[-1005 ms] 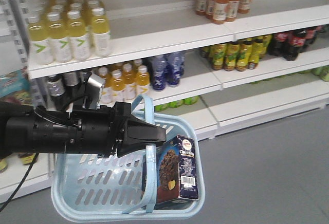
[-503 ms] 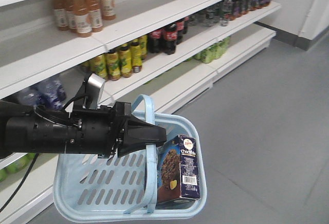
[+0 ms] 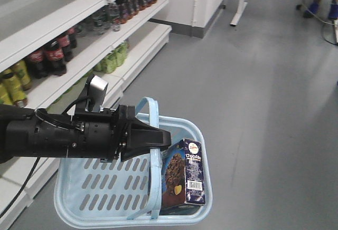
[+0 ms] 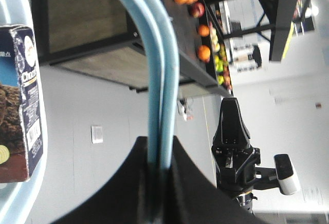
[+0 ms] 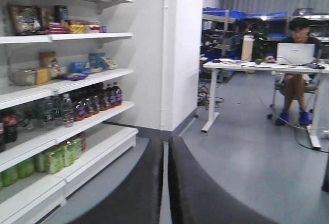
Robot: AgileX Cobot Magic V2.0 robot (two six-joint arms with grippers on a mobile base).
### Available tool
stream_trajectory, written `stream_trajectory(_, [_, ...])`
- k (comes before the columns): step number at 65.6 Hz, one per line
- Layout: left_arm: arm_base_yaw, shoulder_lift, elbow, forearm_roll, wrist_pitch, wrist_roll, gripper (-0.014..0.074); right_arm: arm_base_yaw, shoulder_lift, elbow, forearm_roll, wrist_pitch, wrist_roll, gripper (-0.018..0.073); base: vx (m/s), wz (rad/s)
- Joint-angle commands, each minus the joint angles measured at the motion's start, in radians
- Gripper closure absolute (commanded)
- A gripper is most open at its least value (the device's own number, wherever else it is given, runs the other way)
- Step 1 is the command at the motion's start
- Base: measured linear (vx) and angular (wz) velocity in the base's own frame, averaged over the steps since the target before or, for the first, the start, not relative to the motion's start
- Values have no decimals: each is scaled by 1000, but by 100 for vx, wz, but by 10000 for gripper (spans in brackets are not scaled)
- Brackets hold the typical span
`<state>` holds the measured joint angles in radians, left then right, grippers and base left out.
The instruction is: Left arm holds basket, right arm returns cookies
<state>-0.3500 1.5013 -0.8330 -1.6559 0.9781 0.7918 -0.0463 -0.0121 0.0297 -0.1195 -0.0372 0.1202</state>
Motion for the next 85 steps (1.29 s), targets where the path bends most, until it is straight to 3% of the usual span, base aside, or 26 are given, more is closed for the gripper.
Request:
stream_trajectory(1, [-7, -41, -34, -117, 68, 6, 599, -1, -8, 16, -10, -76, -8, 565, 15, -73])
stream_trajectory(38, [-7, -41, -34, -117, 67, 6, 599, -1, -8, 16, -10, -76, -8, 565, 11, -56])
stream_trajectory(85, [-7, -41, -34, -117, 67, 6, 599, -1, -8, 16, -10, -76, -8, 565, 17, -18])
